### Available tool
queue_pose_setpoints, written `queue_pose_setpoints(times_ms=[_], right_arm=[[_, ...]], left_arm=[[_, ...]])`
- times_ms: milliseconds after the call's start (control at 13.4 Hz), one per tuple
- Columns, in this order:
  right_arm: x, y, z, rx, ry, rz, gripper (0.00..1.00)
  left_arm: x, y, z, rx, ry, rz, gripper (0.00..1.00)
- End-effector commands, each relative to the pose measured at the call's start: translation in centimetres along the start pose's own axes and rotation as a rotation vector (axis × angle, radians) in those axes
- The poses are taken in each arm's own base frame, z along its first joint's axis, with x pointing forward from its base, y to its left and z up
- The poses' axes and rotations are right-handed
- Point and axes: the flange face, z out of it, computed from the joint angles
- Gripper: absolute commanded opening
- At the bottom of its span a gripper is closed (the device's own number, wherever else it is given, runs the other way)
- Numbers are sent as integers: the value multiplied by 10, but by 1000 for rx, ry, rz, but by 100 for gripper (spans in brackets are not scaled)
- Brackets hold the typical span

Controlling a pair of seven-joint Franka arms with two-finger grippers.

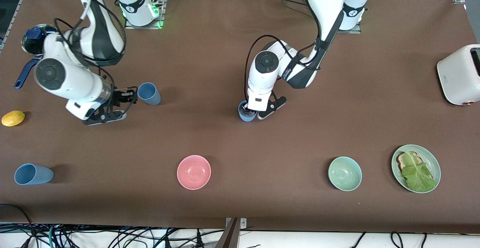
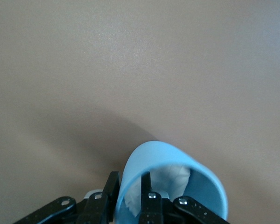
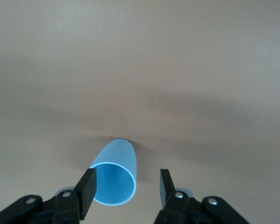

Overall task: Stack blue cups with both arms
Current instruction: 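Hold the tissue cup with the left gripper while the right gripper reaches the blue cup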

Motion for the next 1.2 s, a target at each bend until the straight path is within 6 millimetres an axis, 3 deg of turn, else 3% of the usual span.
queue_pose_setpoints(times_ms=[0,149,374,598,747,971,1121], right_arm=[[-38,-16,12,9,27,13,57],[-44,-15,6,8,27,12,58],[-51,-8,13,8,26,9,57],[-58,-3,48,5,64,18,54],[-61,-3,60,4,69,17,54],[-62,-3,61,3,66,16,54],[-61,-2,67,3,57,18,54]], left_arm=[[-1,11,-3,-13,26,-15,37],[-1,11,-5,-15,27,-15,38],[3,12,-10,-20,30,-15,36],[7,13,-32,-31,35,-21,35],[8,12,-38,-24,35,-22,35],[7,10,-34,-15,34,-15,34],[7,7,-24,0,33,-9,28]])
